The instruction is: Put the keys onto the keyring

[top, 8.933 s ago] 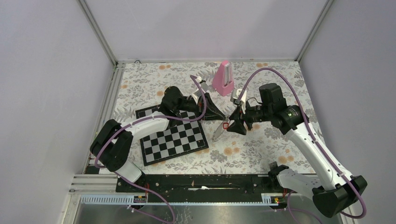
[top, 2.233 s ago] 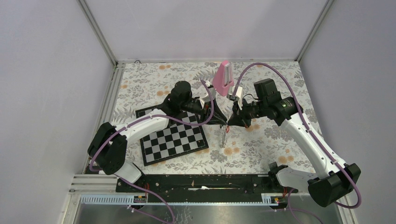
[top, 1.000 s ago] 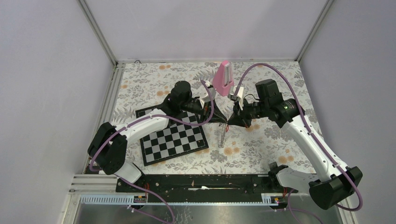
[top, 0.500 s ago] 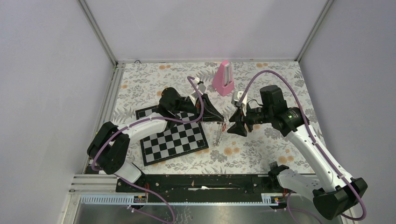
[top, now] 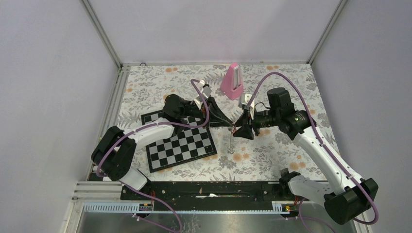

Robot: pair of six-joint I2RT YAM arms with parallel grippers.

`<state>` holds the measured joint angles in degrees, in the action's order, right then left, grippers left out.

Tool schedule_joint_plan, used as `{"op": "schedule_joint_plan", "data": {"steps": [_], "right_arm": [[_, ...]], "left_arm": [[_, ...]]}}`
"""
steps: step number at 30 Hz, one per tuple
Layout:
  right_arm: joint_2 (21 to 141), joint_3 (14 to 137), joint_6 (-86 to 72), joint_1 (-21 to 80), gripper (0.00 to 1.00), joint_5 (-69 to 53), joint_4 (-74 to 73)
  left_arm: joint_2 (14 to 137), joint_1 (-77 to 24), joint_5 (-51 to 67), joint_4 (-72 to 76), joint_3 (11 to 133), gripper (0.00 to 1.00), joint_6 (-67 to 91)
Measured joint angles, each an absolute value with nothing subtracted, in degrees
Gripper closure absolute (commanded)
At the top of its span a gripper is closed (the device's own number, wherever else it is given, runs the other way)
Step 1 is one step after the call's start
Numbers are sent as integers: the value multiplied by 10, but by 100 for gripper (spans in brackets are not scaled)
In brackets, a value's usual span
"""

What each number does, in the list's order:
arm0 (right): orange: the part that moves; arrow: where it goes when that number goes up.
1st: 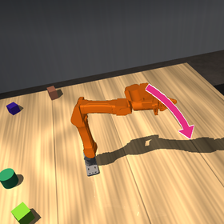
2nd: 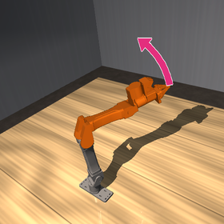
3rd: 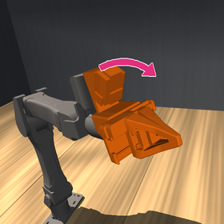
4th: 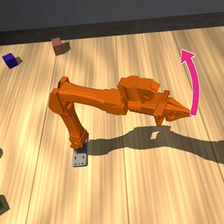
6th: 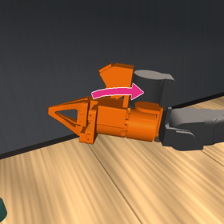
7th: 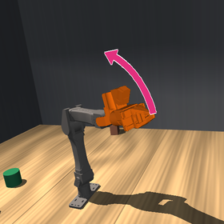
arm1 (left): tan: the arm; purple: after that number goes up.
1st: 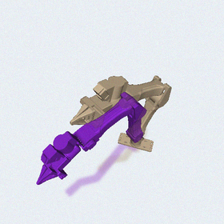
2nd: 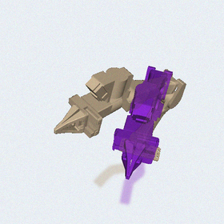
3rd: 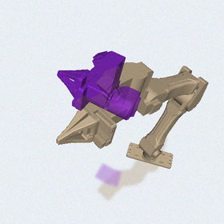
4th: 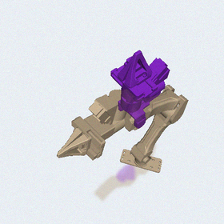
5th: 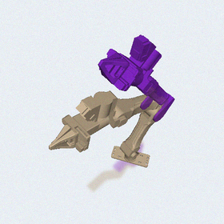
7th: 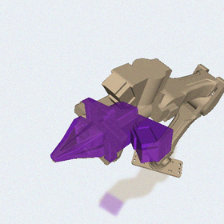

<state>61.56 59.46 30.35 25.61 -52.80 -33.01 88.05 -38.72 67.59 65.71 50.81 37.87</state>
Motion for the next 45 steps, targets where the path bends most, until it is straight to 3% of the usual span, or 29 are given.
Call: {"op": "schedule_joint_plan", "data": {"steps": [5, 10, 21, 45], "right_arm": [[617, 583, 295, 256, 92, -555, -317], [618, 576, 290, 256, 98, -574, -304], [631, 569, 254, 256, 99, -581, -274], [662, 569, 194, 255, 98, -534, -270]], "left_arm": [[883, -387, 675, 675, 503, 100, 392], [884, -387, 669, 696, 501, 100, 411], [895, -386, 626, 720, 485, 100, 425], [892, -392, 587, 615, 482, 100, 303]]}}
